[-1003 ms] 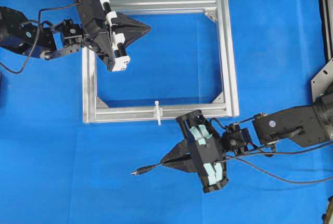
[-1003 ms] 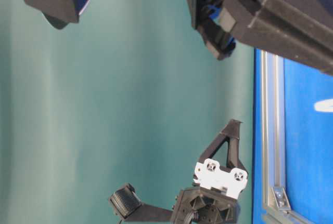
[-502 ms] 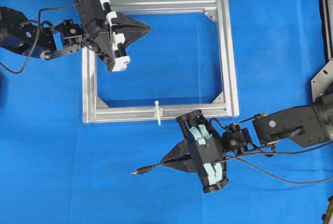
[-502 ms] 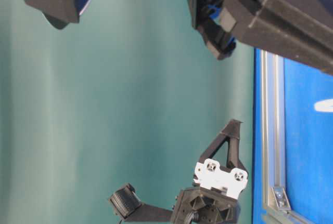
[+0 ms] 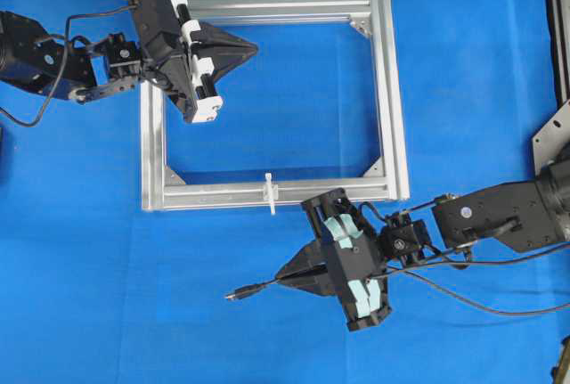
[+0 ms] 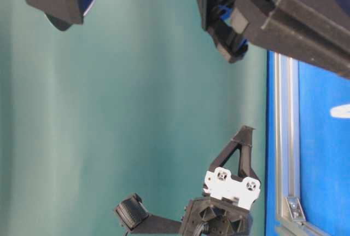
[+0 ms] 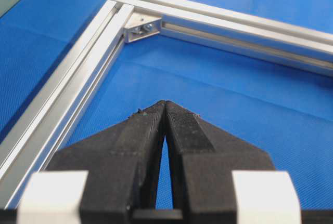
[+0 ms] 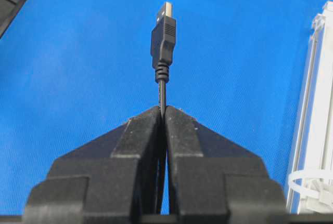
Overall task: Insert the wire through the string loop located in the center.
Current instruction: 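Close the right gripper on the cable just behind the USB plug, then lift the cable with the right gripper and carry it toward the zip-tie loop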
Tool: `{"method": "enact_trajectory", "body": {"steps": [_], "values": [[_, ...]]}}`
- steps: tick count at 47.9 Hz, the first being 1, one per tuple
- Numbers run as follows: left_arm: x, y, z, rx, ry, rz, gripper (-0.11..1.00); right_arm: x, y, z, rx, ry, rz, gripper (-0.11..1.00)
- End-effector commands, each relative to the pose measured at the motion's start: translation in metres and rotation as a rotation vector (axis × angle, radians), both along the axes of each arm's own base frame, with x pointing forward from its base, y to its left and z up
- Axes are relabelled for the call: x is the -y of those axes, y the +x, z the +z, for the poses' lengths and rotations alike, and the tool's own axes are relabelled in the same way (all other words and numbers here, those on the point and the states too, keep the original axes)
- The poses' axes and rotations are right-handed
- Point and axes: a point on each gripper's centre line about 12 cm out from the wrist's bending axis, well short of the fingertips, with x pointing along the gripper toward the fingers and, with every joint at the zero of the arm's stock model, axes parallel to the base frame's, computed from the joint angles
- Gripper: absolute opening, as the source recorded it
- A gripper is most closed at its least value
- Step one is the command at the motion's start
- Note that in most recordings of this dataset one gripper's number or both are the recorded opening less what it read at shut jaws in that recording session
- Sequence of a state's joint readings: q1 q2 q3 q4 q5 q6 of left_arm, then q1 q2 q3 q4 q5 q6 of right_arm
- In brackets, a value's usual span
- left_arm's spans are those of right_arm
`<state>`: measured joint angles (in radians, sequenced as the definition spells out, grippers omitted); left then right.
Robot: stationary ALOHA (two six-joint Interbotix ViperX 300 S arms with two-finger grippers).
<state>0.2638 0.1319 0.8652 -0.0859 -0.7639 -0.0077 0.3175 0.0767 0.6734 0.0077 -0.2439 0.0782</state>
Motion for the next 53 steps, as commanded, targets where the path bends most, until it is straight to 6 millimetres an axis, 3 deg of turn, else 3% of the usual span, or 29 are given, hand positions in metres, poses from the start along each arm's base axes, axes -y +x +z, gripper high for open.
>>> {"method": "enact_trajectory", "body": {"steps": [1,29,53], "values": [[0.001,0.002,0.015,0.043,0.012,-0.005,0.0,-0.001,0.003,0.017,0.046,0.018,0.0,-0.03],[0.001,0.002,0.014,0.042,0.009,-0.003,0.0,0.0,-0.003,0.015,0.036,0.012,0.002,-0.03],[0.001,0.002,0.015,0.045,0.01,-0.004,0.0,0.018,-0.062,0.001,-0.026,0.001,0.002,-0.03]]}}
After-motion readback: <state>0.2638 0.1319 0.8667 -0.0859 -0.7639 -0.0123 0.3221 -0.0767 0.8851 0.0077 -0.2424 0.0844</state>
